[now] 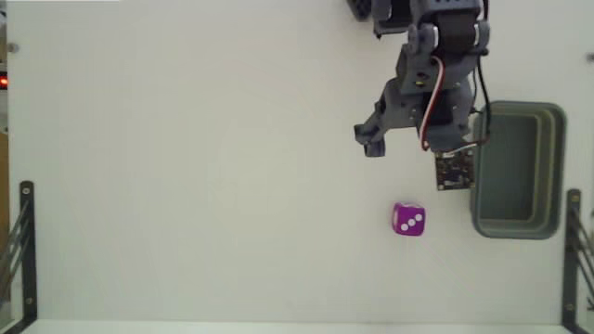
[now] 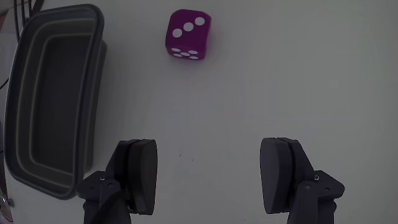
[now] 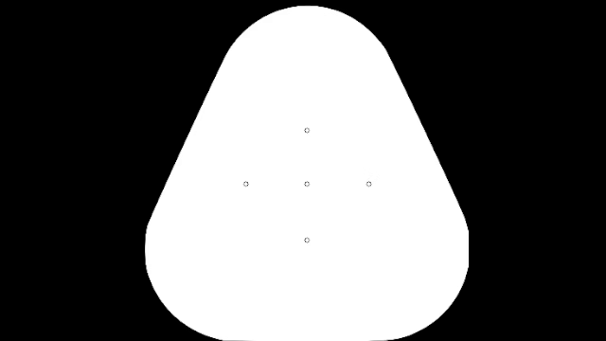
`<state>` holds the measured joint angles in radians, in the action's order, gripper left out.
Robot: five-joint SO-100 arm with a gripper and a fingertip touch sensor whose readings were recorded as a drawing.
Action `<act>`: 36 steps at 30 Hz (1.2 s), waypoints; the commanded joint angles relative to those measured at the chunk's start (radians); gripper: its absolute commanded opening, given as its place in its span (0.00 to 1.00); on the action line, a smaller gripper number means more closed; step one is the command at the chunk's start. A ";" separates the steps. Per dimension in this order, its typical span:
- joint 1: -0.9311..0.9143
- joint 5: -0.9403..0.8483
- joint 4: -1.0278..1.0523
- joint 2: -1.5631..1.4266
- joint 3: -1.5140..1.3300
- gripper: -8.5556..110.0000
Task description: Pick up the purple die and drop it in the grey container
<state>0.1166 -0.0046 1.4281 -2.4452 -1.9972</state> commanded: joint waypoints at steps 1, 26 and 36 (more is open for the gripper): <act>0.011 0.005 -0.027 -0.003 0.001 1.00; 0.011 0.005 -0.246 0.304 0.088 1.00; 0.011 0.005 -0.311 0.433 0.153 1.00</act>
<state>0.1181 -0.0046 1.1397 -2.0141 -1.9037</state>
